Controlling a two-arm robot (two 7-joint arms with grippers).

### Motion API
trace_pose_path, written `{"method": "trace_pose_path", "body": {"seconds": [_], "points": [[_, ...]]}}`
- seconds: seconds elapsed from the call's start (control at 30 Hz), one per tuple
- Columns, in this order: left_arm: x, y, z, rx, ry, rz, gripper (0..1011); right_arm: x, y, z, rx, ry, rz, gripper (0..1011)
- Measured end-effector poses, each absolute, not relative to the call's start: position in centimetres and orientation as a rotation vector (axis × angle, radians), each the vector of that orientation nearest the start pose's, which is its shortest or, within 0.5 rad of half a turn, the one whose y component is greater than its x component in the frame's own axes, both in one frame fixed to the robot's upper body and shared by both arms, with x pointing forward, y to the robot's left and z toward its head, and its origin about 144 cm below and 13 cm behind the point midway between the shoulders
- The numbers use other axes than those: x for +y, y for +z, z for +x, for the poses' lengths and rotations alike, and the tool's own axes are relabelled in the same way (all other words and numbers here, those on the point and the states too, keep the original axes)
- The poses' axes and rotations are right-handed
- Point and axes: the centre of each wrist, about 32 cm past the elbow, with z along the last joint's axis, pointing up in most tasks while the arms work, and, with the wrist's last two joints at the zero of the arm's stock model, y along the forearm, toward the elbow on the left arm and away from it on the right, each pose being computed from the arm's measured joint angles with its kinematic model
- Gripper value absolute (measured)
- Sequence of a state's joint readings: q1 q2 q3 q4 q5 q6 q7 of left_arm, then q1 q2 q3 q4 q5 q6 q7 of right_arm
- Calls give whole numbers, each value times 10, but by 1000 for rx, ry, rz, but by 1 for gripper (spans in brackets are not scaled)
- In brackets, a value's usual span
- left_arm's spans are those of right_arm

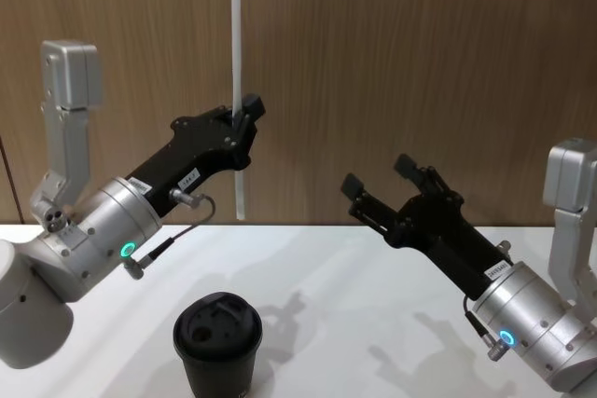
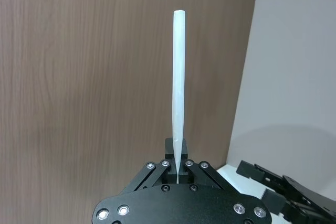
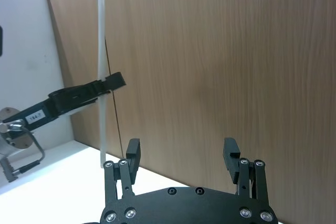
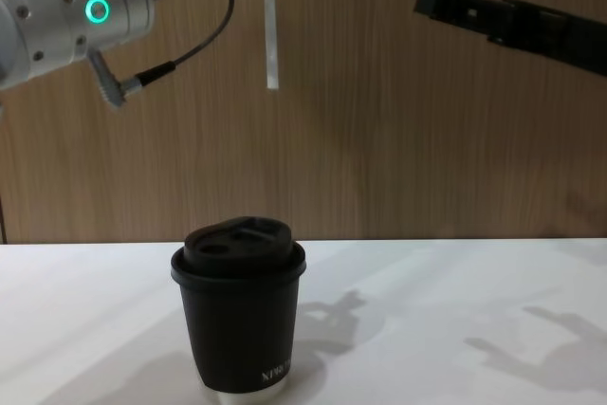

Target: Pick up the straw with one hand, pass it to the other hand, and insert it into the cup.

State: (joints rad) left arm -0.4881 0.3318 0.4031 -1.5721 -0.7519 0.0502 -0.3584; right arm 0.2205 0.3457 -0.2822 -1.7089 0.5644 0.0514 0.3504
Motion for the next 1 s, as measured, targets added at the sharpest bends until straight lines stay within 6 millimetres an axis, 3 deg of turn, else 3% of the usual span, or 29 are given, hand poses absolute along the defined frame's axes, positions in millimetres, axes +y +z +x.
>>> {"method": "trace_pose_path", "body": {"seconds": [1.0], "points": [[234,1286,507,-15,740,-257,2,-231,1245,495,-27,-878,255,1000]]}}
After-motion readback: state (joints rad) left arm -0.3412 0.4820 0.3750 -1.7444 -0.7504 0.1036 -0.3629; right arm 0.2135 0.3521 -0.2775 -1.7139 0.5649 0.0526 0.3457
